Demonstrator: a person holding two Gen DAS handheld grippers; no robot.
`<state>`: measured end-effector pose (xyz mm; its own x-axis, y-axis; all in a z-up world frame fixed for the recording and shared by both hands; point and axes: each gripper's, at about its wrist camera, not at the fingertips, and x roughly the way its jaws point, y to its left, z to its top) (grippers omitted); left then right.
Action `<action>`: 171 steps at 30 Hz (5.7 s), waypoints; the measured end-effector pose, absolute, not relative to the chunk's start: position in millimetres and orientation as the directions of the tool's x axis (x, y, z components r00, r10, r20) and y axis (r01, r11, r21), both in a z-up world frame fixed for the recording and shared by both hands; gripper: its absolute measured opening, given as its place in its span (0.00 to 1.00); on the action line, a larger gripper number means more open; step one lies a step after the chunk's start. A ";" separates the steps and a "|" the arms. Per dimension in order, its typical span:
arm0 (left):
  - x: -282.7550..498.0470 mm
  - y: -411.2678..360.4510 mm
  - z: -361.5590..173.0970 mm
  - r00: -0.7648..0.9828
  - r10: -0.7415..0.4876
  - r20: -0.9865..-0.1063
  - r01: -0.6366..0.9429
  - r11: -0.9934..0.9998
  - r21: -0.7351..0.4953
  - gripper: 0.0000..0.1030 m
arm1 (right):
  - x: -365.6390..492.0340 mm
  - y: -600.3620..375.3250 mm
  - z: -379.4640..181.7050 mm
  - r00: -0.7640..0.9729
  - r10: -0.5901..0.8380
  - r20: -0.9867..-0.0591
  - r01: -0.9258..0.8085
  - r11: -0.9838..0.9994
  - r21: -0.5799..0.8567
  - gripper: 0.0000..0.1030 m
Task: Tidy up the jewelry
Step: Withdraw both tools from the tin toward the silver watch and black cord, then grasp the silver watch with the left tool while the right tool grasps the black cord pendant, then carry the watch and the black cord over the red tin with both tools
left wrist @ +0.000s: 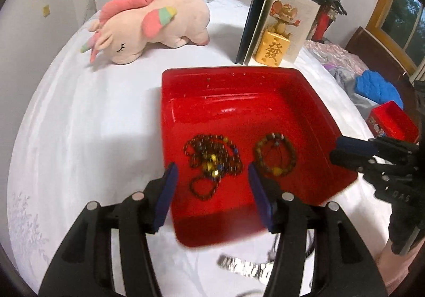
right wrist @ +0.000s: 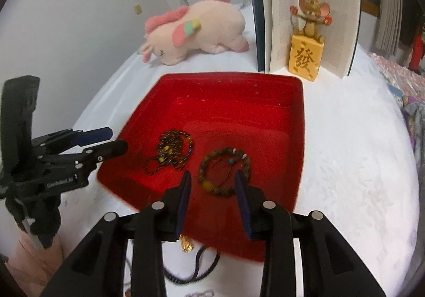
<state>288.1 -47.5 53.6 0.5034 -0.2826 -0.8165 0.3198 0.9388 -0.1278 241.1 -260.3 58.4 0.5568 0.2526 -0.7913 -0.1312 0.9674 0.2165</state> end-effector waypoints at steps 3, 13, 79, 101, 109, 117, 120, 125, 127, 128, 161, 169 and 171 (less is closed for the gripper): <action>260.2 -34.4 60.9 0.529 -0.275 -0.803 0.316 0.942 -0.114 0.56 | 214.9 -258.2 64.2 0.565 0.260 -0.783 -0.145 0.966 0.216 0.33; 199.4 -13.3 45.7 0.475 -0.276 -0.836 0.319 0.939 -0.128 0.58 | 169.4 -242.7 25.3 0.430 0.278 -0.859 -0.165 0.960 0.228 0.37; 211.2 -66.0 -16.0 0.300 -0.344 -0.890 0.349 0.908 -0.234 0.15 | 174.8 -141.4 -34.9 0.315 0.240 -0.918 -0.367 0.923 0.115 0.07; 179.0 -67.8 58.6 0.428 -0.469 -0.773 0.444 0.854 -0.272 0.15 | 151.9 -225.1 44.9 0.478 0.426 -0.768 -0.340 0.896 0.286 0.07; 173.1 -67.4 84.4 0.462 -0.511 -0.725 0.475 0.833 -0.284 0.15 | 151.6 -228.2 66.9 0.519 0.441 -0.732 -0.350 0.891 0.288 0.07; 179.6 -69.0 106.9 0.487 -0.521 -0.701 0.488 0.828 -0.276 0.15 | 164.7 -233.9 86.8 0.542 0.447 -0.712 -0.349 0.890 0.293 0.07; 189.8 -69.0 110.2 0.493 -0.513 -0.703 0.478 0.834 -0.274 0.15 | 170.4 -235.3 93.7 0.556 0.435 -0.708 -0.342 0.896 0.282 0.07; 202.9 -67.3 112.8 0.500 -0.507 -0.702 0.467 0.841 -0.274 0.15 | 178.8 -239.6 97.8 0.567 0.428 -0.704 -0.328 0.901 0.283 0.07; 206.6 -66.5 113.4 0.501 -0.508 -0.701 0.465 0.841 -0.277 0.15 | 182.4 -241.9 97.9 0.572 0.426 -0.701 -0.322 0.903 0.286 0.07; 208.4 -66.0 113.4 0.501 -0.508 -0.701 0.463 0.841 -0.279 0.15 | 184.9 -243.4 97.8 0.574 0.425 -0.700 -0.317 0.903 0.289 0.07; 271.8 -64.1 121.4 0.505 -0.515 -0.693 0.436 0.845 -0.311 0.15 | 238.7 -271.9 96.5 0.605 0.385 -0.697 -0.238 0.923 0.303 0.07; 293.5 -62.9 106.5 0.487 -0.499 -0.717 0.413 0.855 -0.315 0.15 | 254.0 -277.0 79.8 0.589 0.360 -0.724 -0.204 0.933 0.298 0.07; 297.5 -63.5 102.8 0.480 -0.497 -0.723 0.410 0.856 -0.316 0.15 | 258.1 -277.9 76.4 0.587 0.347 -0.732 -0.192 0.937 0.291 0.07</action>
<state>297.5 -63.5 102.8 0.4796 -0.4972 -0.7230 0.4098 0.8555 -0.3164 258.1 -277.9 76.4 0.5866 0.3468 -0.7318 -0.1917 0.9375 0.2906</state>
